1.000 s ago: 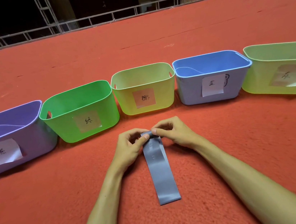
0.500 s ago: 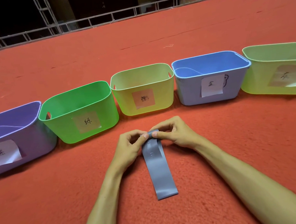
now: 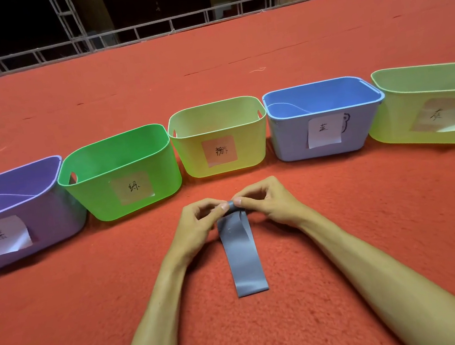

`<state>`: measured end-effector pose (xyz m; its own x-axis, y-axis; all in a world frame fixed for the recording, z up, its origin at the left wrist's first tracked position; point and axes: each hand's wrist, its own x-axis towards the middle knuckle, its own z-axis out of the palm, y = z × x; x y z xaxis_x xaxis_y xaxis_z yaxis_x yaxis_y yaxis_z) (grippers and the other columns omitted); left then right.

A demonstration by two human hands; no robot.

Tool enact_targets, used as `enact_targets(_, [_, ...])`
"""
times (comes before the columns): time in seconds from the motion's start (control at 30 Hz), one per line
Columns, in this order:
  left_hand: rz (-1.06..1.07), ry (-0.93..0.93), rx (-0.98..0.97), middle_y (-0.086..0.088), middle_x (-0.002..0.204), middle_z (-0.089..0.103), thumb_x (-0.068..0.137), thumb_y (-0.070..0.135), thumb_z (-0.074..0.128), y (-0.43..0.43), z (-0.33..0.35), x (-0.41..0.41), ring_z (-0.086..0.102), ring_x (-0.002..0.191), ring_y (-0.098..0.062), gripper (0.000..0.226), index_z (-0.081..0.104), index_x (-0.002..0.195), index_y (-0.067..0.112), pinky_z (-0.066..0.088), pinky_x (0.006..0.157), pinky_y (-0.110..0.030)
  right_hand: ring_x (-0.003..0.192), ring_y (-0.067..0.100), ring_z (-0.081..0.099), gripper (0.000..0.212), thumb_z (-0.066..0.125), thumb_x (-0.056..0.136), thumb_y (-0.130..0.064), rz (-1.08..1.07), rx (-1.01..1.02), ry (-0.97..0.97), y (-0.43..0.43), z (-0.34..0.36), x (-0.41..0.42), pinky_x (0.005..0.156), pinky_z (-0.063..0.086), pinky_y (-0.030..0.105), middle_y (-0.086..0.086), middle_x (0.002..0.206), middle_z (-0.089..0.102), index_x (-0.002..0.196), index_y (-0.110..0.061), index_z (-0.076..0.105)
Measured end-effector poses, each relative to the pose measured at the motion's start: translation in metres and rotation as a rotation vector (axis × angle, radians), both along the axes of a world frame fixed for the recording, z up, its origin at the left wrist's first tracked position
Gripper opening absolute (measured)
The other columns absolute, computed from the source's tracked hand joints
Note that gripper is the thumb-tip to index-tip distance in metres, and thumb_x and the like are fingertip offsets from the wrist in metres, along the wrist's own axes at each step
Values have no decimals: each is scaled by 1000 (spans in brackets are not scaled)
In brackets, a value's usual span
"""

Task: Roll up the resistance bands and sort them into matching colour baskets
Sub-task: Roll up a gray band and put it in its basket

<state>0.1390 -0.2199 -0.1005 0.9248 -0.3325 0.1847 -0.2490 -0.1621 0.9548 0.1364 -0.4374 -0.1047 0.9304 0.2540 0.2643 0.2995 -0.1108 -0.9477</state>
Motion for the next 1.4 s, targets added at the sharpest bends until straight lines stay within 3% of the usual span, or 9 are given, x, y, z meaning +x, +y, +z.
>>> enact_targets(0.1, [-6, 9, 25, 15, 65, 60, 104, 15, 59, 0, -2, 2, 46, 60, 0, 24, 75, 90, 4, 38, 58, -15, 97, 18, 72, 17, 72, 95, -7, 32, 10, -15, -1, 1, -1, 92, 56, 33, 15, 106, 79, 108, 3, 78])
enact_targets(0.27, [-17, 12, 12, -11, 99, 79, 101, 14, 66, 4, 1, -2, 66, 86, -12, 15, 78, 103, 4, 49, 76, -25, 90, 16, 71, 19, 78, 90, -5, -1, 31, -2, 0, -1, -1, 85, 56, 29, 16, 101, 79, 107, 1, 78])
enact_targets(0.47, [-16, -5, -33, -9, 105, 79, 90, 22, 73, 4, 0, -3, 71, 98, -20, 24, 78, 108, 8, 55, 89, -37, 78, 10, 64, 17, 73, 94, -27, -21, -82, 75, 4, -1, 1, 78, 48, 34, 5, 83, 77, 88, -14, 82])
enact_targets(0.7, [14, -29, -27, -3, 96, 78, 90, 15, 79, 2, -1, -2, 63, 84, -6, 20, 76, 108, 7, 50, 73, -14, 95, 13, 70, 16, 71, 97, -9, 53, -27, 10, -2, 5, -4, 88, 54, 29, 14, 104, 79, 108, 0, 79])
enact_targets(0.8, [-12, -17, 38, 14, 78, 72, 101, 16, 65, -1, 0, -1, 56, 69, 6, 19, 78, 100, 3, 43, 66, -11, 101, 20, 72, 20, 70, 97, -5, 100, 1, -5, -2, 6, -6, 93, 57, 35, 16, 110, 78, 114, 3, 76])
enact_targets(0.9, [-5, 9, 45, 18, 70, 65, 105, 18, 59, -3, -2, -1, 51, 63, 5, 25, 77, 97, 2, 41, 59, -12, 103, 22, 72, 21, 71, 96, -4, 103, -2, -20, -3, 7, -6, 96, 57, 38, 16, 111, 77, 115, 2, 76])
enact_targets(1.13, [-21, 39, -18, -13, 101, 78, 99, 13, 67, 2, 3, -7, 68, 86, -9, 15, 76, 106, 4, 54, 67, -20, 89, 14, 68, 17, 76, 91, -10, 45, -12, 43, 1, 5, -2, 85, 53, 30, 14, 99, 78, 106, -1, 77])
enact_targets(1.27, [-28, 40, -44, -16, 103, 78, 96, 10, 71, 2, 2, -6, 69, 90, -14, 13, 77, 108, 6, 55, 72, -25, 78, 7, 60, 16, 68, 99, -14, 18, -47, 99, 3, 4, 0, 78, 47, 27, -1, 81, 73, 90, -7, 79])
enact_targets(1.4, [-25, -8, -27, -11, 103, 78, 87, 13, 79, 4, 0, -4, 67, 92, -14, 21, 77, 108, 9, 54, 79, -25, 85, 8, 67, 11, 71, 96, -6, 30, -27, 50, 0, 3, -2, 82, 52, 24, 8, 94, 78, 101, 0, 79])
